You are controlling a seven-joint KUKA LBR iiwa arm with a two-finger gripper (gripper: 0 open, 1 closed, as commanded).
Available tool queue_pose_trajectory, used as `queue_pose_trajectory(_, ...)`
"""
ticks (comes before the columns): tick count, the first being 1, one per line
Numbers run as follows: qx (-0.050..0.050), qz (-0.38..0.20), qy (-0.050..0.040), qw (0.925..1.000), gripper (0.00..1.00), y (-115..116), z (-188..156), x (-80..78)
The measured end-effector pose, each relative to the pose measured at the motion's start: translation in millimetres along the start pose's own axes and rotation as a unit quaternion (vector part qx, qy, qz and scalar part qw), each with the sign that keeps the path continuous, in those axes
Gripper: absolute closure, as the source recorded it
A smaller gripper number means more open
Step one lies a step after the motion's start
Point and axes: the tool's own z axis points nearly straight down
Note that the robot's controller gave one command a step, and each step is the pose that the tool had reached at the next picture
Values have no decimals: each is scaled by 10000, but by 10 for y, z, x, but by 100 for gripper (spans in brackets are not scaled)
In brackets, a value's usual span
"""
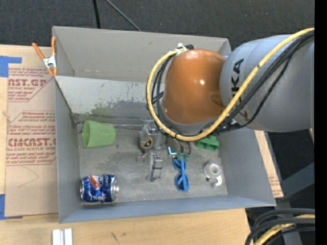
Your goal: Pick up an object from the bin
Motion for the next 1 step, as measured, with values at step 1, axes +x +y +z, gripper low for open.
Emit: queue_pose_trajectory(1, 2, -2285, -18, 9735, 0, 413, 1308, -293)
